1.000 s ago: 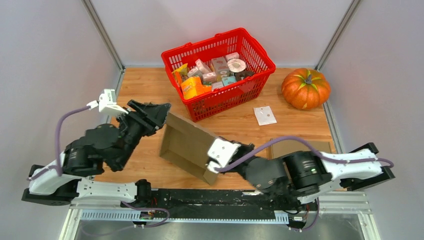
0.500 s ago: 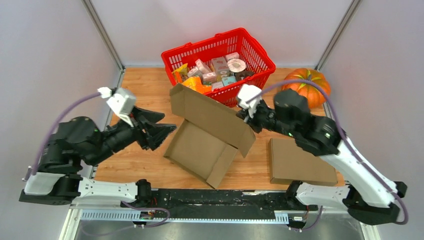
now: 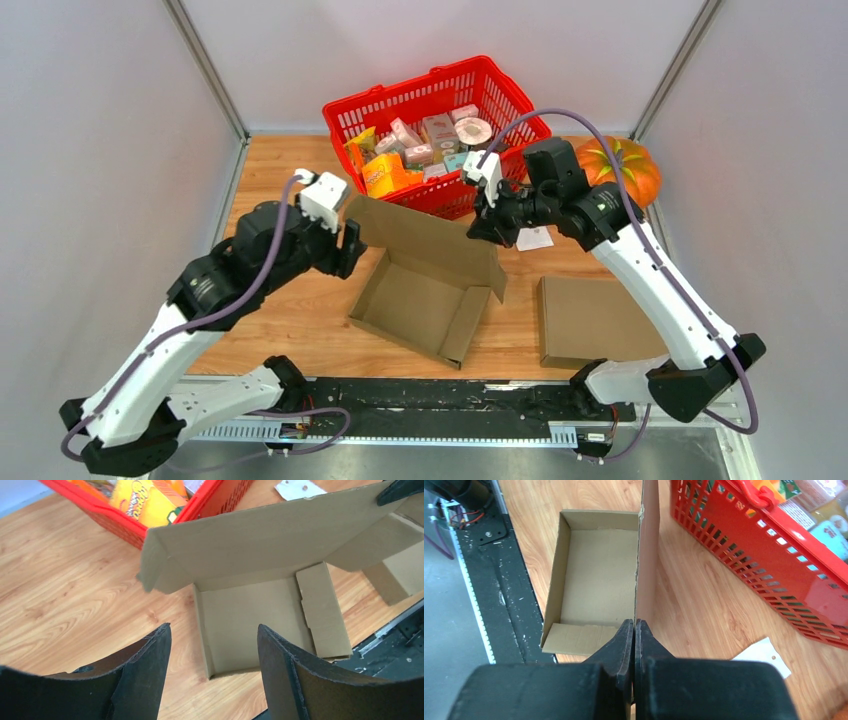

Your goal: Fold the paper box

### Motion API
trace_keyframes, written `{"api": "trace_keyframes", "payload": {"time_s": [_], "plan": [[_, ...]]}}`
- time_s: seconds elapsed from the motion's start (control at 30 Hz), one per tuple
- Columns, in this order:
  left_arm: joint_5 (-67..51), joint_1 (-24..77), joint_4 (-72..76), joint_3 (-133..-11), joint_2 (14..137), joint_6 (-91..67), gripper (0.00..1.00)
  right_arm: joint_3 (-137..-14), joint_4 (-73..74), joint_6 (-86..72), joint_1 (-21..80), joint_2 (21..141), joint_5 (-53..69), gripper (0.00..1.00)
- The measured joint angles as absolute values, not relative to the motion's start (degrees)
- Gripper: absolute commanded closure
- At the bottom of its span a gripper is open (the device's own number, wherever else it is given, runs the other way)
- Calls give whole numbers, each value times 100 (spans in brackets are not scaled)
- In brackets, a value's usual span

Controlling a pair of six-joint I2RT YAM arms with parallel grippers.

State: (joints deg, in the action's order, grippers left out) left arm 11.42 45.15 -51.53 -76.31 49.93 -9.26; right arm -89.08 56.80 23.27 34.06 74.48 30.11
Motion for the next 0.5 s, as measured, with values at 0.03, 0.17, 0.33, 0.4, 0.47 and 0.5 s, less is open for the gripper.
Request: {"api": "trace_keyframes", "payload": {"time_s": [0.03, 0.17, 0.33, 0.4, 0.47, 0.5], "plan": [[1052, 4488, -5081, -7575, 5083, -849, 28, -8932, 5690, 2342, 3365, 7516, 3103, 100], [1015, 4307, -4534, -7227, 5448, -558, 27, -9013, 5719, 2368, 3203, 7747, 3413, 100], [972, 3441, -4101, -7057, 5815, -399, 31, -9061, 5749, 2403, 3057, 7841, 3675, 100], [862, 3146, -4023, -7089, 5979, -373, 31, -9072, 5782, 2416, 2995, 7841, 3756, 100], [720, 2963, -3957, -7098, 6141, -364, 30, -9087, 5806, 2438, 2947, 7848, 3826, 100], [670, 2915, -3948, -7094, 6195, -364, 30, -9094, 5813, 2453, 2923, 7852, 3874, 100]]}}
